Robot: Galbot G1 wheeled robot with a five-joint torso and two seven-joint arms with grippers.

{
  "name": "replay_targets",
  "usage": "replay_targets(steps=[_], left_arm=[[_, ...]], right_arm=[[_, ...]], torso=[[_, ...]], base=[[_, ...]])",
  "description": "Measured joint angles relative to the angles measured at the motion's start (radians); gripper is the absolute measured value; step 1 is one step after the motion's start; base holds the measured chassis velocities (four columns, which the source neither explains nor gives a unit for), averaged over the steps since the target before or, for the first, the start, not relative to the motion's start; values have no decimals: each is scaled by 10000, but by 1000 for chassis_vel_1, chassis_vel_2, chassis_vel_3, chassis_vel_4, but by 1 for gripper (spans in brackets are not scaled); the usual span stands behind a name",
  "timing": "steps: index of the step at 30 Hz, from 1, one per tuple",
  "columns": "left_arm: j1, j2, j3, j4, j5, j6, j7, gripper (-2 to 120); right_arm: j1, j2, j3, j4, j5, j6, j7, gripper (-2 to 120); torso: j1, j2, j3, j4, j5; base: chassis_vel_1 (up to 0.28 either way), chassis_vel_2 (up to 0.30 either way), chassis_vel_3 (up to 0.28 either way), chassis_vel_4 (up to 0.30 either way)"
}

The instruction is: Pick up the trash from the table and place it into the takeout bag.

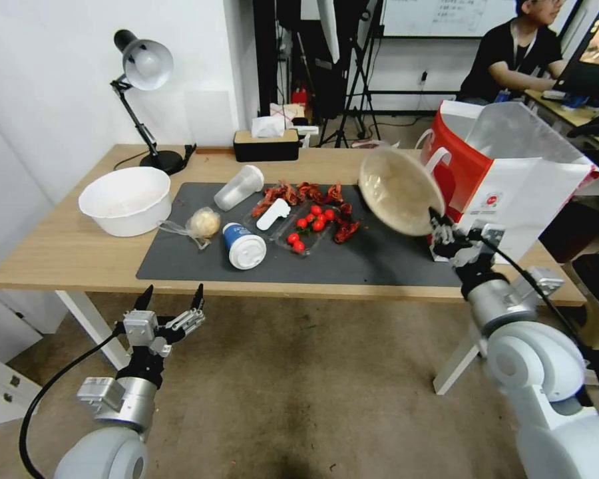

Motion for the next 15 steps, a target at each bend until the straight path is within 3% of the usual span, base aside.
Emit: replay_targets(steps=[2,7,15], left_arm=[[16,-25,-2,-25,8,0,-5,100],[46,-72,18,-54,42,-2,-12,100],[117,-145,-28,-183,72,-6,-44,100]], right_arm=[[-27,-373,131,180,-1099,238,-578,0],[137,-938,403,422,-2334,862,-1118,0],[1403,-2132,1206,397,-1482,2392,29,0]], torso=[[0,1,0,1,7],[0,1,0,1,9],[0,1,0,1,4]], base=[[0,0,0,0],[0,0,0,0],[0,0,0,0]])
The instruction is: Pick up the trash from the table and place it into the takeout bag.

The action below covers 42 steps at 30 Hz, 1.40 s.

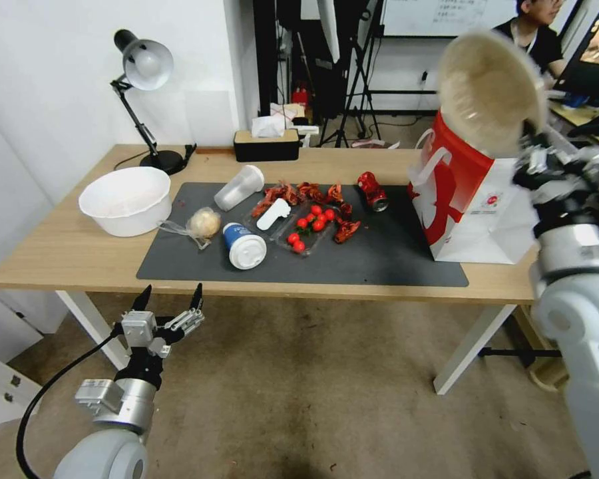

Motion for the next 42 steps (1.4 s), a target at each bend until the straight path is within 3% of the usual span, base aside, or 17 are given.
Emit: replay_targets(steps=[8,18,22,25,26,32,36,42], left_arm=[[31,-31,6,-7,7,0,-2,100],[72,-73,-23,-29,13,0,-23,100],[82,-80,-22,-30,14,-1,-27,100],[82,-81,-22,-32,13,-3,-28,100],[80,-82,-20,-65,14,-8,-30,100],[82,-73,-21,-72,4,-38,-33,100],[69,-48,-21,-72,2,-33,-35,100],[26,-27,-21,-85,-2,-9,-31,100]], right_arm=[[1058,-814,383,-1295,90,-22,978,3],[1291,-972,352,-2090,163,-403,859,41],[1227,-953,340,-2029,162,-430,767,55],[1210,-952,340,-1989,168,-430,748,57],[1128,-952,343,-1803,268,-430,697,70],[819,-909,375,-1244,686,-423,636,93],[340,-770,397,-787,826,-405,484,100],[-629,-364,439,-73,713,-389,175,100]], torso=[[1,-1,1,0,0],[1,-1,0,0,-1],[0,-1,0,-1,0],[1,-1,0,-1,-1],[1,-1,0,0,-1],[0,-1,0,0,-2],[1,-1,0,0,-2],[0,-1,-1,-2,-2]], base=[[0,0,0,0],[0,0,0,0],[0,0,0,0],[0,0,0,0],[0,0,0,0],[0,0,0,0],[0,0,0,0],[0,0,0,0]])
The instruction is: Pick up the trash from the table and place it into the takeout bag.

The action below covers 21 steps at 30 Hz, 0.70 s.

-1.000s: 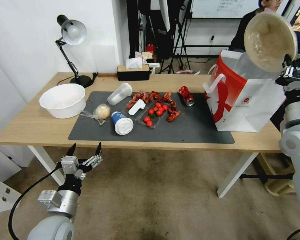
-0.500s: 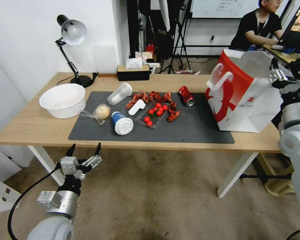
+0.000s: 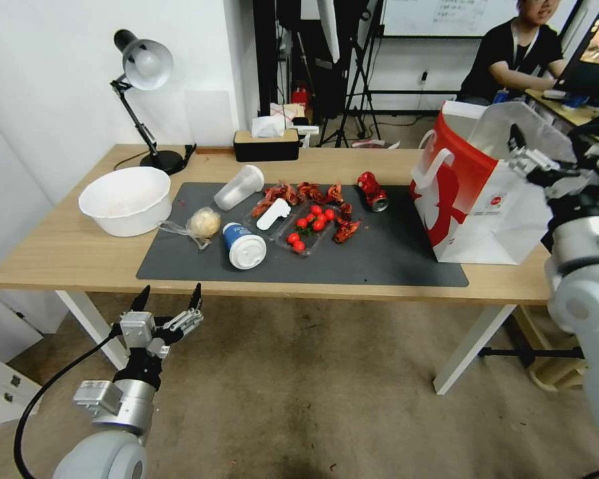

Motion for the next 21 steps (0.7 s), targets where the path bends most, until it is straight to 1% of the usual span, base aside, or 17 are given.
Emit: replay_targets(steps=[3,7,8,12,19,21], left_arm=[[-7,6,2,63,-14,-3,5,100],[-12,7,6,82,-21,-8,5,100],[-14,10,8,103,-27,-12,9,100],[-19,18,13,126,-37,-14,14,100],[-65,43,33,207,-51,-22,28,100],[-72,42,39,218,-52,-25,28,100]], right_arm=[[-551,347,1,344,-368,24,-160,100],[-786,476,-2,454,-539,64,-229,100],[-1064,620,-7,550,-736,133,-319,100],[-1453,793,-18,648,-976,259,-457,100],[-2520,1184,-63,757,-1638,840,-846,100],[-2689,1236,-75,765,-1741,979,-912,100]], torso=[[0,0,0,2,0],[0,0,0,3,0],[1,0,0,1,0],[1,0,0,2,1],[0,0,0,0,1],[0,0,0,4,-1]], base=[[0,0,0,0],[0,0,0,0],[0,0,0,0],[0,0,0,0],[0,0,0,0],[0,0,0,0]])
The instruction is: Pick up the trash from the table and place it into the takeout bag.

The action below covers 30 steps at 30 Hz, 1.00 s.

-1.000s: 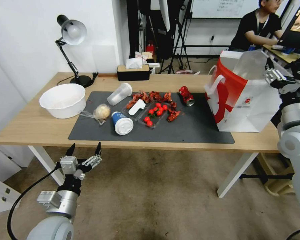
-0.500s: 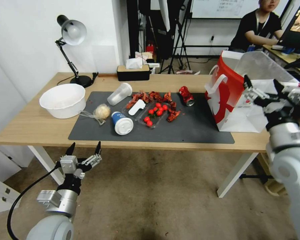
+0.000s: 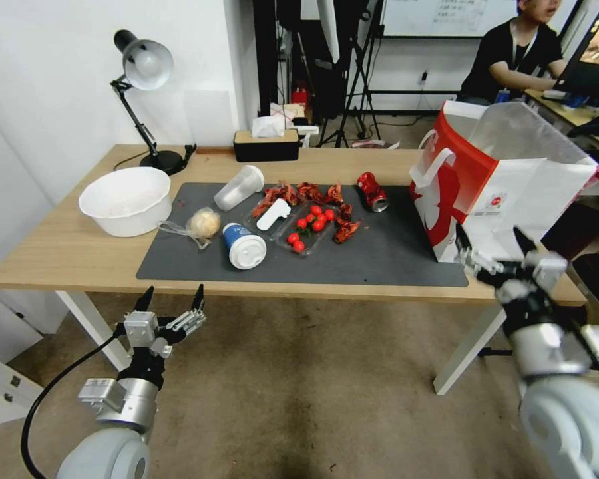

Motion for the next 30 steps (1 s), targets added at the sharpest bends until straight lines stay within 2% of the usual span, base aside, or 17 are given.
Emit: replay_targets(steps=[7,9,16,30], left_arm=[[-44,-7,59,57,-11,-4,5,100],[-46,33,57,73,-28,-11,11,100],[14,67,64,54,-42,-83,23,100],[128,79,43,71,-98,-189,28,100]], right_arm=[[-1539,530,-192,-226,-835,1253,-343,100],[-2251,890,-383,-701,-1279,2187,-571,100],[-2724,1313,-766,-1662,-1890,3433,-1025,100],[-2695,1605,-1009,-1854,-2264,3616,-1199,100]], torso=[[-1,1,1,-7,3],[-1,-2,1,-3,3],[0,-1,1,-1,2],[-1,-1,1,-2,2]], base=[[0,0,0,0],[0,0,0,0],[0,0,0,0],[0,0,0,0]])
